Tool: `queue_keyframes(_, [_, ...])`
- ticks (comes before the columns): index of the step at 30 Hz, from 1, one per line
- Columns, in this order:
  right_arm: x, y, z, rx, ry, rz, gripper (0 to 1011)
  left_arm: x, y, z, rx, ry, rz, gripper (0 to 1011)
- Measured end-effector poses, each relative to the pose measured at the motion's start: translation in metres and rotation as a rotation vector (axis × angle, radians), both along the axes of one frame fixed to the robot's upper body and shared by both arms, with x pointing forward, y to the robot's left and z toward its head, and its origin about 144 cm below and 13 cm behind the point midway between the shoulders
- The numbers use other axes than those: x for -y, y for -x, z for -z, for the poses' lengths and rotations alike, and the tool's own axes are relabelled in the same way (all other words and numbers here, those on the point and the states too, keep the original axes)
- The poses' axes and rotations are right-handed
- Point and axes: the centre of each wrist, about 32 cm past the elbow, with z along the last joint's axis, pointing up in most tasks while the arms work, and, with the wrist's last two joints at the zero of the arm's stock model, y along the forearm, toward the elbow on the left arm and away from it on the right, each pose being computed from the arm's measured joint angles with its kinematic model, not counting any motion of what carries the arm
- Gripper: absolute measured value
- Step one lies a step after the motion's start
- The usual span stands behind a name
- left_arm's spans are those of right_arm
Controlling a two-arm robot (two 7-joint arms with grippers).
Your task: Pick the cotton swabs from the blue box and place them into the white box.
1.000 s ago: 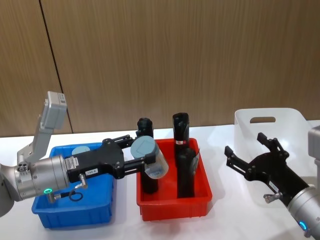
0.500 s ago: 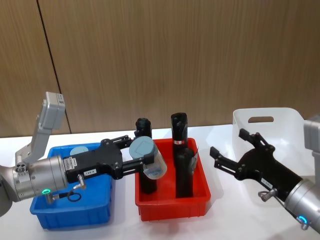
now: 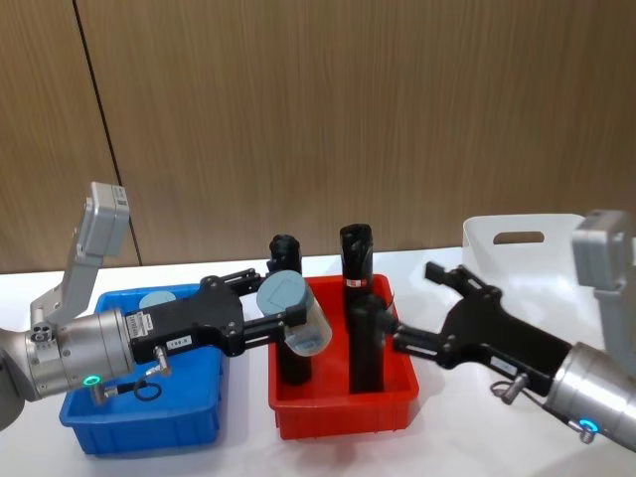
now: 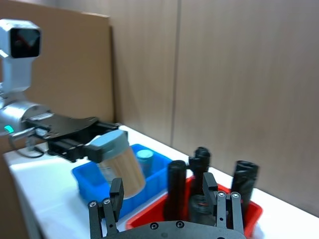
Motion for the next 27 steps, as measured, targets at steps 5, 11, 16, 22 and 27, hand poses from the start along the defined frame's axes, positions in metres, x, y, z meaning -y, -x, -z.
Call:
queue_keyframes(5, [-0.007,-0.011,-0.001,-0.018,0.025,-0.078,1002,0.000,0.000,0.000,0.000,0.000,0.000,674])
queue_keyframes(11, [-0.016,-0.024,0.000,-0.038,0.045,-0.143,1002,0.000,0.000,0.000,0.000,0.000,0.000,673])
queue_keyframes(16, [-0.022,-0.034,0.001,-0.056,0.056,-0.178,1002,0.000,0.000,0.000,0.000,0.000,0.000,674])
queue_keyframes(22, [-0.028,-0.045,0.002,-0.070,0.061,-0.195,1002,0.000,0.000,0.000,0.000,0.000,0.000,673])
queue_keyframes(27, [-0.032,-0.051,0.003,-0.076,0.065,-0.199,1002,0.000,0.000,0.000,0.000,0.000,0.000,674])
